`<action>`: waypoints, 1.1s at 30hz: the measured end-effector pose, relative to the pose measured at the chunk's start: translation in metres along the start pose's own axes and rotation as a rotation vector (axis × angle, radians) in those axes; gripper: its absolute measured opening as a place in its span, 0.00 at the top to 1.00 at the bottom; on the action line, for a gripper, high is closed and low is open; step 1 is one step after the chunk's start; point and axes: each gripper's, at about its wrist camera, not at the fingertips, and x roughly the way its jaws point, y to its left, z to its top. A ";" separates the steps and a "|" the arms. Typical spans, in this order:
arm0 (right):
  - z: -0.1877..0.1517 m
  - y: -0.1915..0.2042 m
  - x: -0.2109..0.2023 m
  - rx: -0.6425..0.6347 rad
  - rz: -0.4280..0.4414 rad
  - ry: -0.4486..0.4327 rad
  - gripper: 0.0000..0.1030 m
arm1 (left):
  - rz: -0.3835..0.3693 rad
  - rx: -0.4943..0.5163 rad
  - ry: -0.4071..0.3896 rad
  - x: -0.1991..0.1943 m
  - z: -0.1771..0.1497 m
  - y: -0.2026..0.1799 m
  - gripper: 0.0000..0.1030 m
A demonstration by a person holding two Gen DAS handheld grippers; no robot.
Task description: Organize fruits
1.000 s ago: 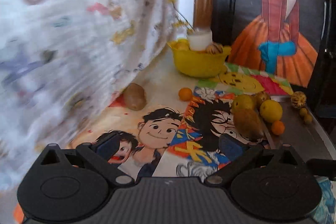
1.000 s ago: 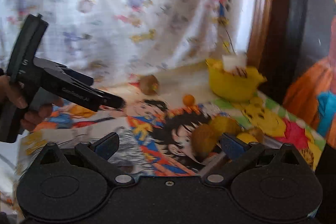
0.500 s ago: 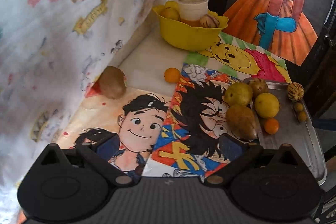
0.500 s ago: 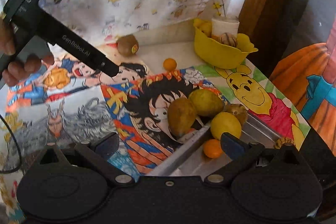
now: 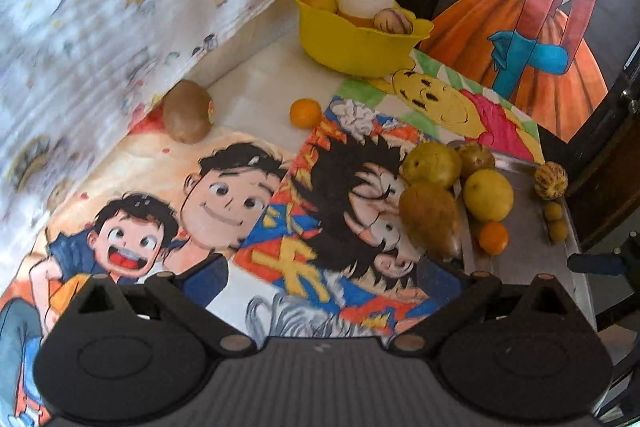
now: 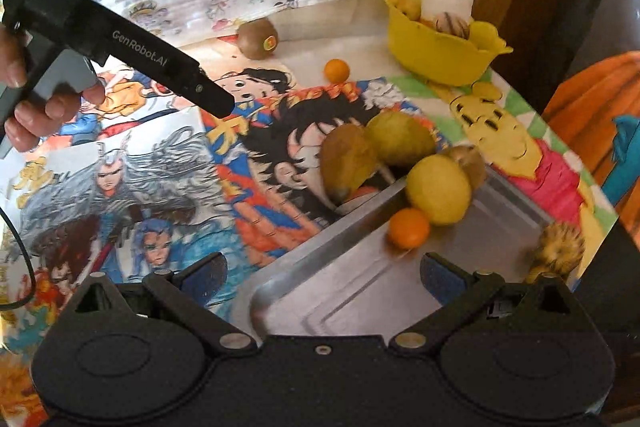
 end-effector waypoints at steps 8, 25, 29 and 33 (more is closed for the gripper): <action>-0.042 0.039 -0.048 0.176 -0.129 -0.031 0.01 | -0.086 0.103 0.024 -0.008 -0.021 0.006 0.00; -0.054 0.072 -0.194 0.392 -0.359 0.023 0.01 | -0.282 0.235 0.108 -0.076 -0.029 -0.049 0.00; -0.008 0.049 -0.214 0.282 -0.355 0.002 0.01 | -0.273 0.205 0.064 -0.098 -0.006 -0.052 0.00; 0.047 0.012 -0.224 0.154 -0.315 -0.014 0.01 | -0.245 0.144 0.031 -0.109 0.023 -0.053 0.00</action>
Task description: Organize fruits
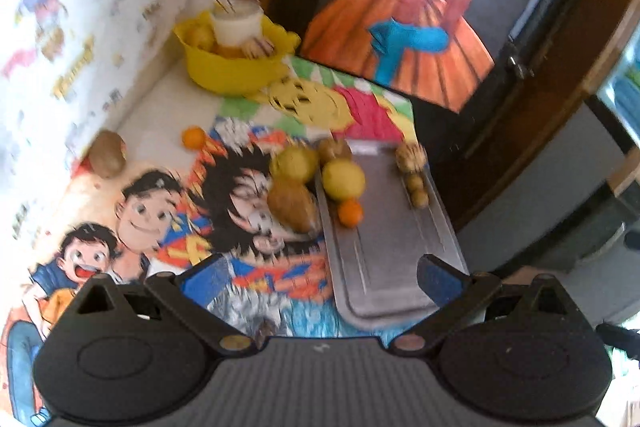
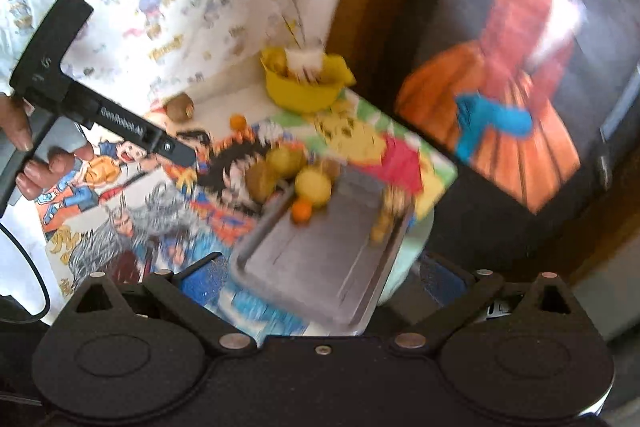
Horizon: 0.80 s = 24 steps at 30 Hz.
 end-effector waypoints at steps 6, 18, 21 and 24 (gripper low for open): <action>0.062 -0.039 0.042 -0.176 0.116 -0.056 0.01 | 0.089 -0.102 -0.058 0.003 0.029 0.006 0.00; 0.114 -0.072 0.213 -0.550 0.422 -0.078 0.01 | 0.262 -0.352 -0.031 0.088 0.027 0.017 0.00; 0.118 -0.071 0.247 -0.663 0.487 -0.086 0.01 | 0.277 -0.387 -0.039 0.108 0.022 0.013 0.00; 0.118 -0.066 0.276 -0.773 0.550 -0.096 0.03 | 0.288 -0.405 -0.027 0.129 0.018 0.011 0.00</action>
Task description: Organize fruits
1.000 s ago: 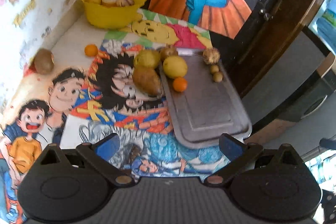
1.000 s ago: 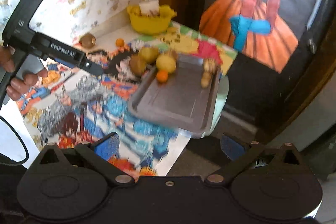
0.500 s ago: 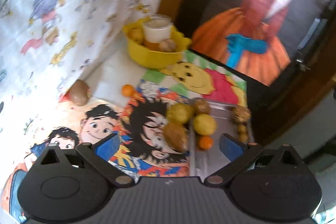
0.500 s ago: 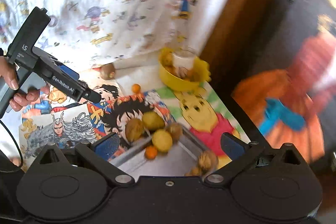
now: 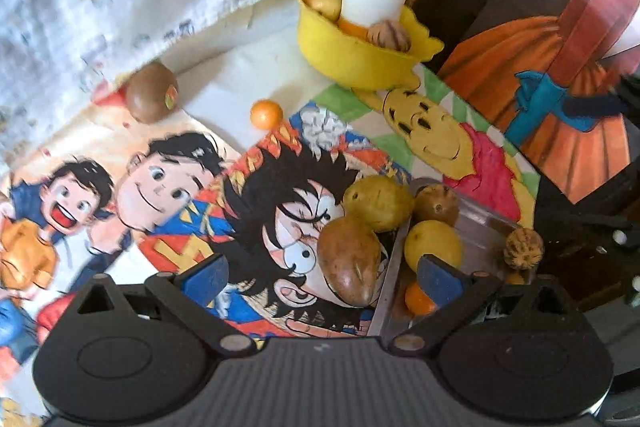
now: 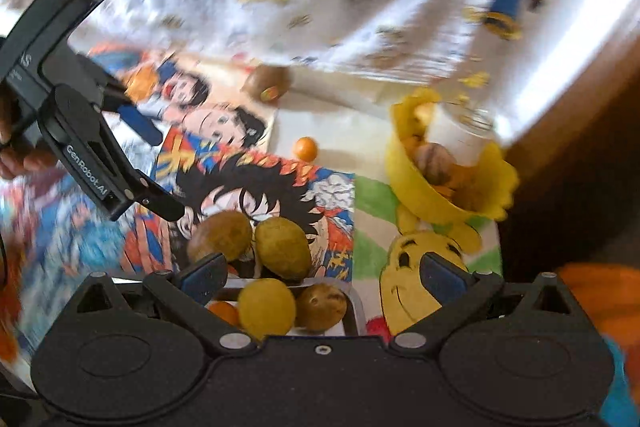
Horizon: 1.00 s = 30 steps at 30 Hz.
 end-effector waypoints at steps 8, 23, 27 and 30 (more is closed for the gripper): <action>-0.007 -0.012 0.068 -0.220 0.154 0.032 0.10 | 0.006 -0.040 0.008 0.040 -0.016 -0.004 0.03; 0.005 -0.033 0.120 -0.244 0.336 0.095 0.21 | -0.029 -0.007 0.031 0.069 -0.017 -0.009 0.26; 0.004 -0.032 0.124 -0.263 0.361 0.108 0.21 | -0.041 0.004 0.039 0.073 -0.016 -0.012 0.29; 0.003 -0.031 0.127 -0.268 0.368 0.111 0.22 | -0.039 0.006 0.041 0.075 -0.014 -0.014 0.33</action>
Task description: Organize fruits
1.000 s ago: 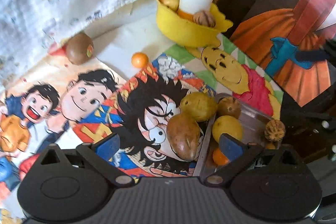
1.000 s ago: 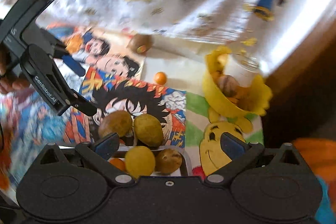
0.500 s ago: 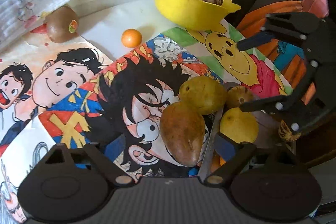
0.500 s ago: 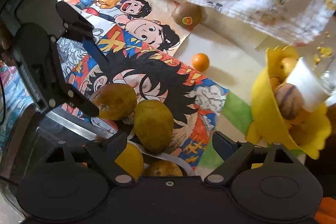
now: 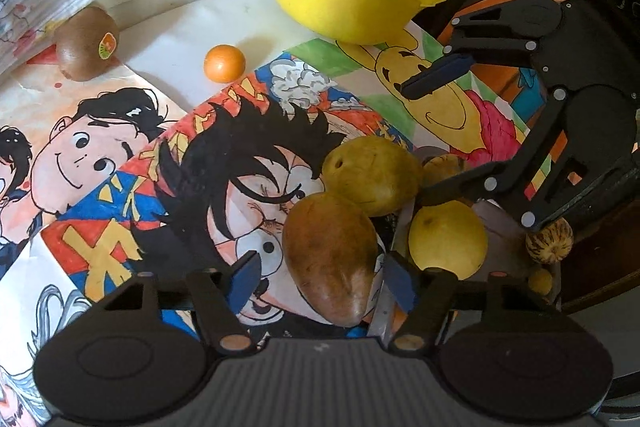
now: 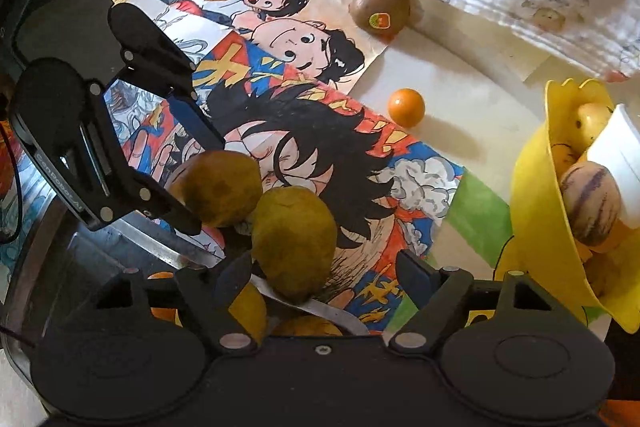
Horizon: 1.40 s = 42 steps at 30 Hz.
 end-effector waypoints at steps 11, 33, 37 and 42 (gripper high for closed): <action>0.002 0.000 0.011 -0.002 0.020 0.009 0.25 | -0.003 -0.015 -0.007 0.000 0.003 0.000 0.47; 0.005 0.007 0.042 0.032 0.047 0.019 0.46 | 0.059 -0.042 -0.005 -0.013 0.001 0.009 0.47; 0.003 0.006 0.041 0.054 0.041 0.001 0.46 | 0.057 -0.047 -0.015 -0.012 0.001 0.010 0.47; 0.000 0.004 0.039 0.094 0.037 -0.022 0.46 | 0.059 -0.058 -0.020 -0.010 0.003 0.010 0.46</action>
